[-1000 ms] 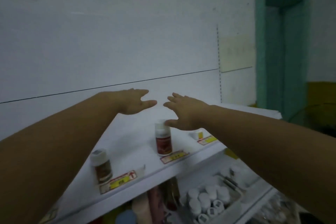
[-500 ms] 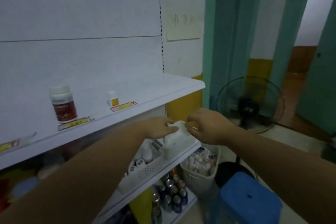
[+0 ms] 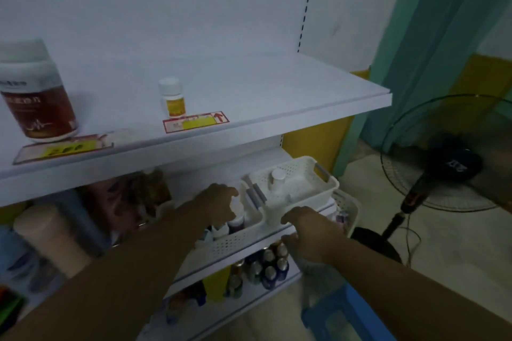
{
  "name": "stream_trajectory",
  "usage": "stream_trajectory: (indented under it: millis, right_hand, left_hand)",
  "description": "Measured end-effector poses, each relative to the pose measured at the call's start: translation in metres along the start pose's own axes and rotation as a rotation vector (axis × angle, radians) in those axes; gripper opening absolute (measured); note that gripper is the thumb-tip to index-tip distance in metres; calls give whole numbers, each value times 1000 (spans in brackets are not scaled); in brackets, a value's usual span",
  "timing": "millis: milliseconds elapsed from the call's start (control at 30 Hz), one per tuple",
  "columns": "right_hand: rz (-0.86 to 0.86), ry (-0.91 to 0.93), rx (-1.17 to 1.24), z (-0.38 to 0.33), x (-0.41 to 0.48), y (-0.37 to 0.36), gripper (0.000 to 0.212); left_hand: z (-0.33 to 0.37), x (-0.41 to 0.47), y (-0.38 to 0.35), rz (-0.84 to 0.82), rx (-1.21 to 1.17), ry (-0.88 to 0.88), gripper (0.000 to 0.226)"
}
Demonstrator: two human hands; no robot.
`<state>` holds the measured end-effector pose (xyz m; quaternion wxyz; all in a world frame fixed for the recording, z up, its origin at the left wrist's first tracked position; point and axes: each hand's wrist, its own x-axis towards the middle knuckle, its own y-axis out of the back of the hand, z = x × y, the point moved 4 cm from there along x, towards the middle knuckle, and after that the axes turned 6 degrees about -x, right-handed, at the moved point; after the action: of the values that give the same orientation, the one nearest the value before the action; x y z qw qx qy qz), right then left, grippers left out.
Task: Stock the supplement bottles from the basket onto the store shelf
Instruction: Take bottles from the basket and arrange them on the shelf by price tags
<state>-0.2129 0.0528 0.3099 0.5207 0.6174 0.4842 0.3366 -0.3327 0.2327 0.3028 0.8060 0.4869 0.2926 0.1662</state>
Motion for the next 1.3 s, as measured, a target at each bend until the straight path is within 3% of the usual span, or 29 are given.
stream_trajectory:
  millis: [133, 533, 633, 733, 800, 967, 1100, 1200, 1300]
  right_hand:
    - [25, -32, 57, 20, 41, -13, 46]
    - [119, -204, 273, 89, 142, -49, 51]
    - [184, -359, 445, 107, 183, -54, 52]
    - [27, -508, 566, 123, 214, -75, 74]
    - [-43, -518, 604, 129, 225, -86, 76]
    - [-40, -494, 693, 130, 224, -81, 65]
    - [-30, -572, 1204, 118, 184, -38, 51]
    - [-140, -437, 1606, 90, 130, -10, 29]
    - [-297, -281, 1703, 48, 85, 12, 36]
  left_hand:
    - [-26, 37, -32, -28, 261, -2, 84]
    - [-34, 77, -67, 182, -209, 189, 63]
    - [-26, 65, -54, 356, -376, 234, 59]
    - [-11, 50, -34, 528, -775, 258, 40]
    - [-1, 41, -22, 657, -1049, 293, 36]
    - [25, 21, -13, 850, -1379, 398, 16]
    - [48, 10, -16, 920, -1689, 469, 28]
    - [71, -2, -23, 864, -1918, 518, 57]
    - [89, -23, -20, 799, -2100, 465, 63]
